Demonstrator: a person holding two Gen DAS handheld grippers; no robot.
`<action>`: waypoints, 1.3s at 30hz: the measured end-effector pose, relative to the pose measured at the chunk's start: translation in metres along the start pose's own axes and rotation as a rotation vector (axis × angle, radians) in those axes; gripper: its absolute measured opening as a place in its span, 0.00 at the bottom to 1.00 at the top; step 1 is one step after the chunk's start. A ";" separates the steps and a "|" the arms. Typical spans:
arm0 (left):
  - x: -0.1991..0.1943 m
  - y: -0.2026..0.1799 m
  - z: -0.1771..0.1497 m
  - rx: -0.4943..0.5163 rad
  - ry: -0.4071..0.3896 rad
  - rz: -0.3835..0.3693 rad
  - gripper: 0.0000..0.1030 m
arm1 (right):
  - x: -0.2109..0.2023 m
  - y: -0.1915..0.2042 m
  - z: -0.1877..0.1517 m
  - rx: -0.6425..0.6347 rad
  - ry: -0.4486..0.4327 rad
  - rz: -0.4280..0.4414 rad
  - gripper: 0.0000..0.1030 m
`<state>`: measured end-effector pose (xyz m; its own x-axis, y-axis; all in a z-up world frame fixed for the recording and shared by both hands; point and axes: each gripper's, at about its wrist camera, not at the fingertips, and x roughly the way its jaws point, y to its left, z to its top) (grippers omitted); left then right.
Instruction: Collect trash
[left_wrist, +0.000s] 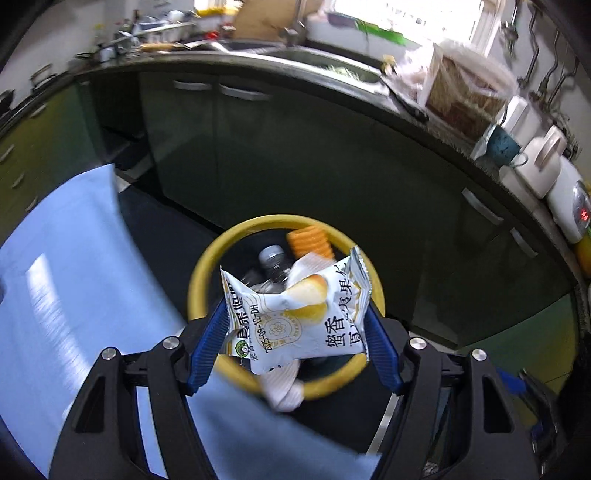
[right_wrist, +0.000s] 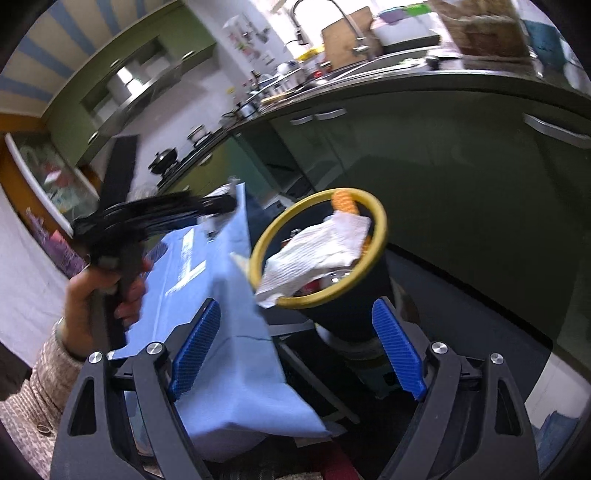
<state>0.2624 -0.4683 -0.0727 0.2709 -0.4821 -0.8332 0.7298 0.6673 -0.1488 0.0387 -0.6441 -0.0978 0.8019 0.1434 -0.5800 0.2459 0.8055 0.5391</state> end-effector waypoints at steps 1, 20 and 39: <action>0.018 -0.008 0.008 0.010 0.018 0.008 0.65 | -0.002 -0.004 0.000 0.008 -0.002 -0.002 0.81; 0.111 -0.009 0.035 0.166 0.135 0.171 0.86 | 0.003 -0.012 -0.003 0.049 0.017 0.023 0.81; -0.229 0.085 -0.181 -0.117 -0.362 0.249 0.93 | 0.028 0.102 -0.029 -0.239 0.122 0.135 0.86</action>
<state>0.1486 -0.1986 0.0090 0.6462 -0.4522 -0.6148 0.5441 0.8378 -0.0443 0.0704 -0.5418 -0.0767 0.7439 0.3146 -0.5896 -0.0054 0.8851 0.4654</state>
